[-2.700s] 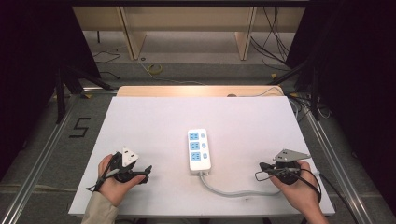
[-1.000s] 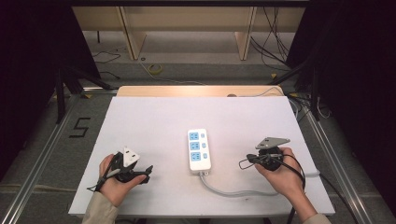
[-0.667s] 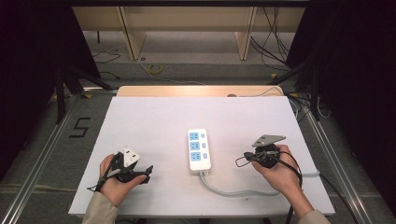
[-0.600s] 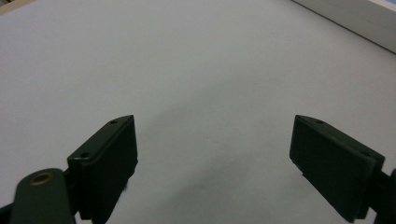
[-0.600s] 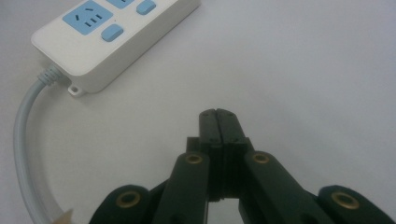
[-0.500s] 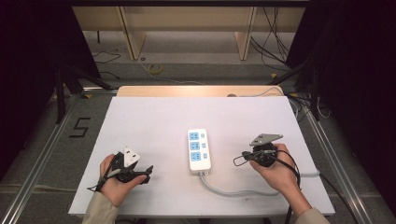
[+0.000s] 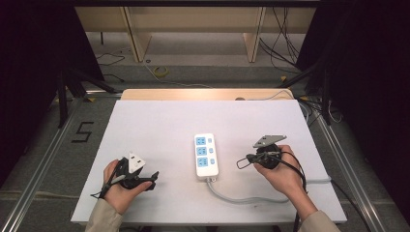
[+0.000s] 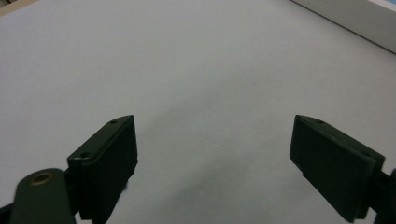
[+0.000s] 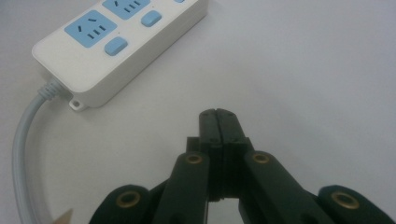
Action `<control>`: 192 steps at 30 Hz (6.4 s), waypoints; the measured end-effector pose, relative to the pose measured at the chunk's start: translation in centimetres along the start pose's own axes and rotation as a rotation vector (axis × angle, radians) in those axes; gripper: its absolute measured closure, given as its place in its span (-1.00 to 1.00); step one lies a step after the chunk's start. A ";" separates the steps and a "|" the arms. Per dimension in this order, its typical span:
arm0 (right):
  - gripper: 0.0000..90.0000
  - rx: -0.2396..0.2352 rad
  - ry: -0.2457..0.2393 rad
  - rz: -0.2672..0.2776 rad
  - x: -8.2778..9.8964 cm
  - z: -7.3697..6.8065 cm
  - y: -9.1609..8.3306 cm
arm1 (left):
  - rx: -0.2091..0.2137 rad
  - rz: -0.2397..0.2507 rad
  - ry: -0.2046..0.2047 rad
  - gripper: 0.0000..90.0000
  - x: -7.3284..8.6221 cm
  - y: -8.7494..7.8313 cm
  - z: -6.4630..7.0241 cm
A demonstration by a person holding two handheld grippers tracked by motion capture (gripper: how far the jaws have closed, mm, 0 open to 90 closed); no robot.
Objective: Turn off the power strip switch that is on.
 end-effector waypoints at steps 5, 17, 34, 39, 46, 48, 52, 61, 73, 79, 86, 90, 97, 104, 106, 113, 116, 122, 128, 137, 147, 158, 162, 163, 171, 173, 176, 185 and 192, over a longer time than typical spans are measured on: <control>1.00 -0.003 -0.002 -0.005 -0.3 -0.1 0.3 | 0.000 0.000 0.001 -0.67 0.0 0.0 0.0; 1.00 -0.006 -0.010 -0.009 -1.0 -0.2 0.8 | 0.000 0.001 0.001 -0.67 0.0 0.0 0.0; 1.00 -0.012 -0.023 -0.014 -2.1 -0.6 1.5 | -0.001 0.004 0.000 -0.67 -0.1 0.0 0.0; 1.00 -0.014 -0.020 -0.018 -2.2 -0.7 1.7 | -0.001 0.005 -0.002 -0.67 -0.1 0.0 0.1; 1.00 -0.014 -0.027 -0.019 -2.5 -0.7 1.9 | 0.000 0.006 0.001 -0.67 -0.1 0.0 0.1; 1.00 -0.014 -0.023 -0.024 -2.6 -0.7 1.9 | 0.001 0.005 0.000 -0.67 -0.1 0.0 0.1; 1.00 -0.015 -0.027 -0.025 -2.8 -0.8 2.0 | 0.001 0.004 0.000 -0.67 -0.1 0.0 0.1; 1.00 -0.018 -0.028 -0.029 -3.0 -0.9 2.2 | 0.001 0.005 0.001 -0.67 -0.1 0.0 0.1; 1.00 -0.020 -0.030 -0.028 -3.7 -1.0 2.4 | 0.001 0.006 0.002 -0.67 -0.1 0.0 0.1; 1.00 -0.023 -0.036 -0.030 -3.9 -1.0 2.7 | 0.001 0.006 0.003 -0.67 -0.1 0.0 0.2; 1.00 -0.023 -0.040 -0.035 -4.3 -1.1 2.9 | 0.002 0.006 0.003 -0.67 -0.2 0.0 0.2; 1.00 -0.024 -0.043 -0.038 -4.6 -1.2 3.1 | 0.002 0.007 0.003 -0.67 -0.2 0.0 0.2; 1.00 -0.024 -0.046 -0.044 -4.9 -1.3 3.3 | 0.003 0.007 0.003 -0.67 -0.2 0.0 0.2; 1.00 -0.028 -0.050 -0.044 -5.4 -1.4 3.7 | 0.004 0.006 0.003 -0.67 -0.2 0.1 0.3; 1.00 -0.028 -0.051 -0.050 -5.5 -1.4 3.8 | 0.004 0.004 0.003 -0.67 -0.2 0.1 0.3; 1.00 -0.033 -0.054 -0.053 -6.0 -1.8 4.1 | 0.004 0.005 0.003 -0.67 -0.2 0.1 0.3; 1.00 -0.032 -0.057 -0.055 -6.1 -1.8 4.3 | 0.005 0.007 0.003 -0.67 -0.2 0.1 0.3; 1.00 -0.034 -0.060 -0.057 -6.5 -1.8 4.5 | 0.005 0.002 0.007 -0.67 -0.2 0.0 0.3; 1.00 -0.033 -0.060 -0.063 -6.7 -1.8 4.7 | 0.005 0.004 0.010 -0.67 -0.2 0.0 0.3; 1.00 -0.040 -0.056 -0.068 -6.9 -1.8 5.3 | 0.005 0.006 0.009 -0.67 -0.2 0.0 0.3; 1.00 -0.036 -0.053 -0.076 -7.1 -1.7 5.7 | 0.005 0.006 0.010 -0.67 -0.2 0.0 0.3; 1.00 -0.035 -0.057 -0.079 -7.4 -1.9 6.1 | 0.006 0.008 0.013 -0.67 -0.3 0.1 0.3; 1.00 -0.031 -0.059 -0.080 -7.6 -2.0 6.1 | 0.008 0.008 0.012 -0.67 -0.3 0.1 0.4; 1.00 -0.031 -0.059 -0.080 -7.6 -2.0 6.1 | 0.008 0.009 0.013 -0.67 -0.3 0.1 0.4; 1.00 -0.031 -0.068 -0.082 -8.2 -2.3 6.4 | 0.010 0.009 0.013 -0.67 -0.3 0.1 0.4; 1.00 -0.034 -0.071 -0.084 -8.3 -2.3 6.5 | 0.009 0.010 0.012 -0.67 -0.3 0.1 0.4; 1.00 -0.033 -0.070 -0.085 -8.3 -2.3 6.6 | 0.010 0.010 0.012 -0.67 -0.3 0.1 0.4; 1.00 -0.033 -0.068 -0.089 -8.5 -2.4 6.9 | 0.009 0.009 0.011 -0.66 -0.3 0.1 0.4; 1.00 -0.030 -0.070 -0.092 -8.8 -2.5 7.0 | 0.010 0.011 0.010 -0.66 -0.4 0.1 0.4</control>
Point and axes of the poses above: each handheld gripper's, and its own axes: y roughly forward along the jaws, x roughly out of its underside, z roughly to its right, the point moved 3 cm from there along y, roughly forward along the jaws, and after that the axes turned 3 degrees about y, right-handed, at the moved point
